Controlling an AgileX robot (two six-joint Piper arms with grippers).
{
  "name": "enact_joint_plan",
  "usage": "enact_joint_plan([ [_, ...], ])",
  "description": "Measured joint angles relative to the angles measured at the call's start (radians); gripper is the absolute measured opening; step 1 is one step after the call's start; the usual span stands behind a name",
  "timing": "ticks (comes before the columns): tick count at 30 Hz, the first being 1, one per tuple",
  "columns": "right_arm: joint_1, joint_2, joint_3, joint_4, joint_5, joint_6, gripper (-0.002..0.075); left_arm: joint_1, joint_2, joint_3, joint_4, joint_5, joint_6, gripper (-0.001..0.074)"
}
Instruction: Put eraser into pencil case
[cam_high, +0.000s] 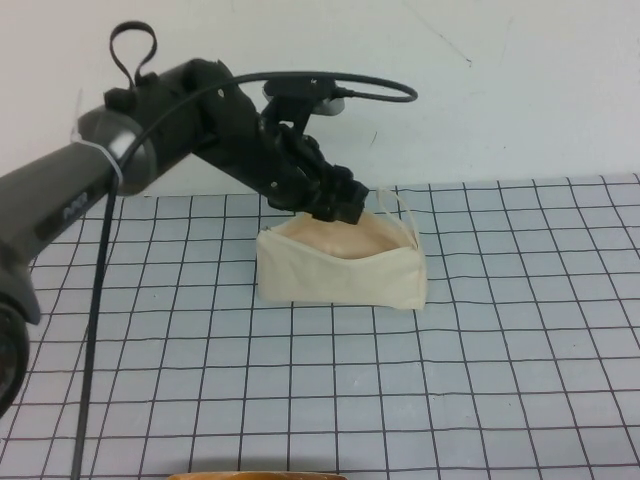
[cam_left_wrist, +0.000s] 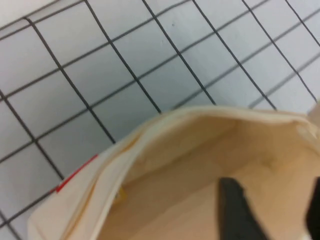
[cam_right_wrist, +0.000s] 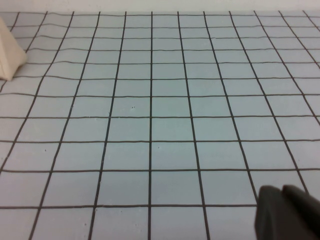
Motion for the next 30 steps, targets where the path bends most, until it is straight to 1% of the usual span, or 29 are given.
enact_joint_plan([
  [3, 0.0, 0.0, 0.0, 0.0, 0.0, 0.0, -0.0003, 0.002, -0.042, -0.008, 0.04, 0.079, 0.014, 0.0141],
  [5, 0.0, 0.0, 0.0, 0.0, 0.0, 0.0, -0.0003, 0.002, -0.091, -0.008, 0.056, 0.126, 0.043, 0.0065],
  [6, 0.0, 0.0, 0.0, 0.0, 0.0, 0.0, -0.0003, 0.002, -0.125, -0.006, 0.058, 0.146, 0.05, 0.0042],
  [8, 0.0, 0.0, 0.0, 0.0, 0.0, 0.0, -0.0003, 0.002, -0.209, 0.021, 0.058, 0.159, 0.062, 0.002],
  [11, 0.0, 0.0, 0.0, 0.0, 0.0, 0.0, -0.0003, 0.002, -0.348, 0.11, 0.06, 0.143, 0.067, 0.0006],
  [16, 0.0, 0.0, 0.0, 0.0, 0.0, 0.0, -0.0003, 0.002, -0.6, 0.36, 0.051, 0.048, 0.069, 0.0001],
  [21, 0.0, 0.0, 0.0, 0.0, 0.0, 0.0, -0.0003, 0.002, -0.876, 0.652, 0.039, -0.09, 0.07, 0.0],
  [24, 0.0, 0.0, 0.0, 0.0, 0.0, 0.0, -0.0003, 0.002, -1.024, 0.793, 0.037, -0.155, 0.067, 0.0],
  [30, 0.0, 0.0, 0.0, 0.0, 0.0, 0.0, -0.0003, 0.002, -1.293, 1.005, 0.058, -0.187, 0.05, 0.0],
])
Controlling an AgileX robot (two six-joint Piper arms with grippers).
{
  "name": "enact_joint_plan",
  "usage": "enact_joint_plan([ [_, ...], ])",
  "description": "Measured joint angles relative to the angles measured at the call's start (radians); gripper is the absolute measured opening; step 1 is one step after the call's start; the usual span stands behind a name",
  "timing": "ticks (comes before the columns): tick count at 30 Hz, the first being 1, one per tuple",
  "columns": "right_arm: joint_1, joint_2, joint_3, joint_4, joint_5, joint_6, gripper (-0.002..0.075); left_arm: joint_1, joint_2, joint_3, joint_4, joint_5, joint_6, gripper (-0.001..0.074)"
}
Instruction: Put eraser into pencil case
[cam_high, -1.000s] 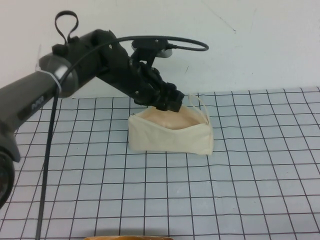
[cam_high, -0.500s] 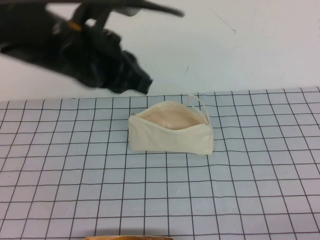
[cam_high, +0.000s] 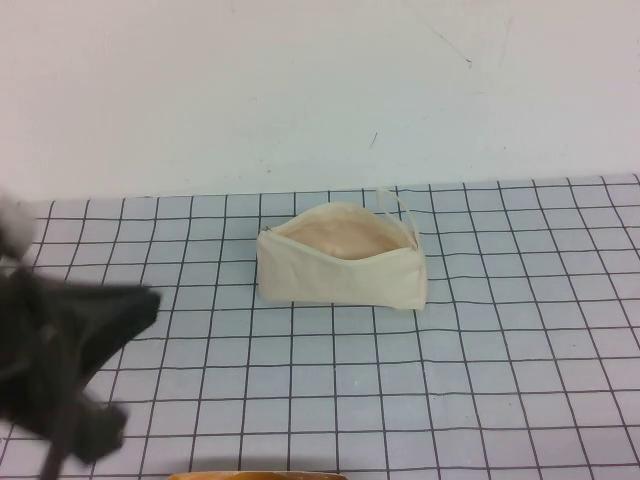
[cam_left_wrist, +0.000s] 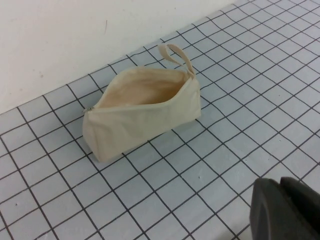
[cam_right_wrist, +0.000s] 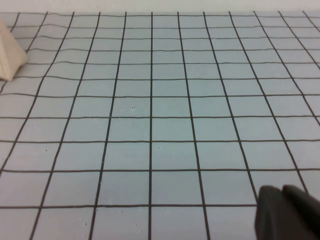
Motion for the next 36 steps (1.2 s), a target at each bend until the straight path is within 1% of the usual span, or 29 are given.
enact_joint_plan([
  [8, 0.0, 0.0, 0.0, 0.0, 0.0, 0.0, -0.0003, 0.0, -0.23, 0.154, 0.035, -0.003, -0.046, 0.0],
  [14, 0.0, 0.0, 0.0, 0.0, 0.0, 0.0, -0.0003, 0.0, -0.317, 0.256, 0.14, -0.003, -0.235, 0.0],
  [17, 0.0, 0.0, 0.0, 0.0, 0.0, 0.0, -0.0003, 0.0, -0.345, 0.31, 0.163, -0.033, -0.28, 0.0],
  [20, 0.0, 0.0, 0.0, 0.0, 0.0, 0.0, -0.0003, 0.0, -0.382, 0.382, 0.19, -0.135, -0.311, 0.0],
  [26, 0.0, 0.0, 0.0, 0.0, 0.0, 0.0, -0.0003, 0.002, -0.506, 0.572, 0.313, -0.424, -0.357, 0.0],
  [29, 0.0, 0.0, 0.0, 0.0, 0.0, 0.0, -0.0003, 0.037, -0.578, 0.667, 0.353, -0.495, -0.381, 0.0],
  [36, 0.0, 0.0, 0.0, 0.0, 0.0, 0.0, -0.0003, 0.219, -0.692, 0.795, 0.395, -0.5, -0.503, 0.0],
])
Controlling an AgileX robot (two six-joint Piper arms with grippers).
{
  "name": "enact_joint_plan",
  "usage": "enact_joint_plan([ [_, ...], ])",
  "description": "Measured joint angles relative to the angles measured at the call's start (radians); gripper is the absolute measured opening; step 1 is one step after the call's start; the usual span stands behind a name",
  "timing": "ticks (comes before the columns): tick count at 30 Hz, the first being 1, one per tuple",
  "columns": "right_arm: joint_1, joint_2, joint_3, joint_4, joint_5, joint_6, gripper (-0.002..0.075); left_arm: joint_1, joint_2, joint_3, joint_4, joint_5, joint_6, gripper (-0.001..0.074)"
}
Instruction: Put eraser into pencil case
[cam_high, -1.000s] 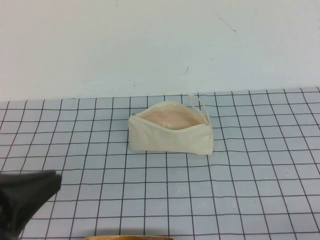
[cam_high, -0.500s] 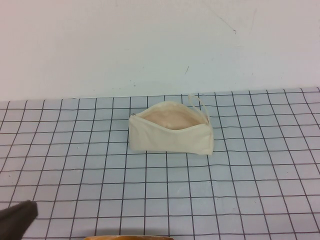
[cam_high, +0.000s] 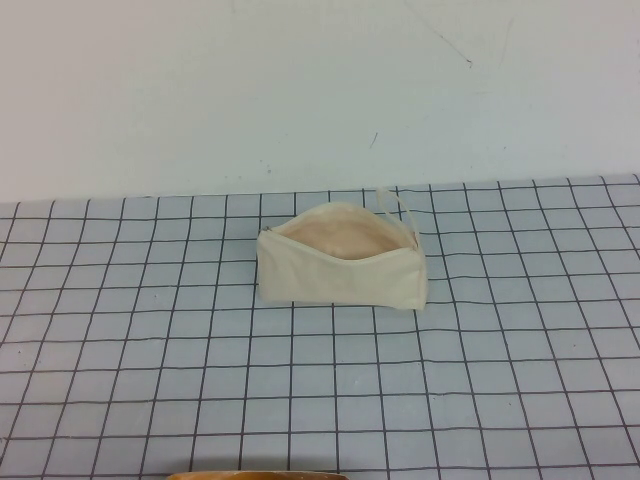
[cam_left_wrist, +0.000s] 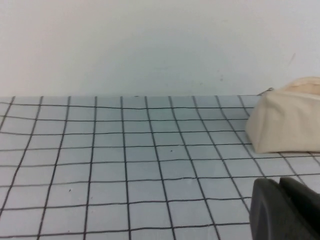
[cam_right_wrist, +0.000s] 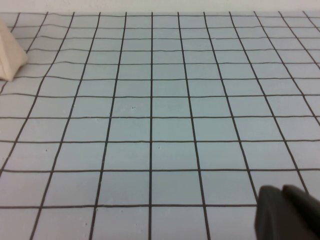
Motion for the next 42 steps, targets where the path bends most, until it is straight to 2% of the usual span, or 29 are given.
enact_joint_plan([
  [5, 0.0, 0.0, 0.0, 0.0, 0.0, 0.0, -0.0003, 0.08, -0.039, 0.037, 0.007, 0.042, -0.008, 0.0],
  [17, 0.0, 0.0, 0.0, 0.0, 0.0, 0.0, -0.0003, 0.185, -0.111, 0.076, 0.011, 0.107, -0.012, 0.0],
  [28, 0.0, 0.0, 0.0, 0.0, 0.0, 0.0, -0.0003, 0.19, -0.115, 0.076, 0.091, 0.158, -0.012, 0.0],
  [42, 0.0, 0.0, 0.0, 0.0, 0.0, 0.0, -0.0003, 0.19, -0.115, 0.076, 0.095, 0.16, -0.013, 0.0],
])
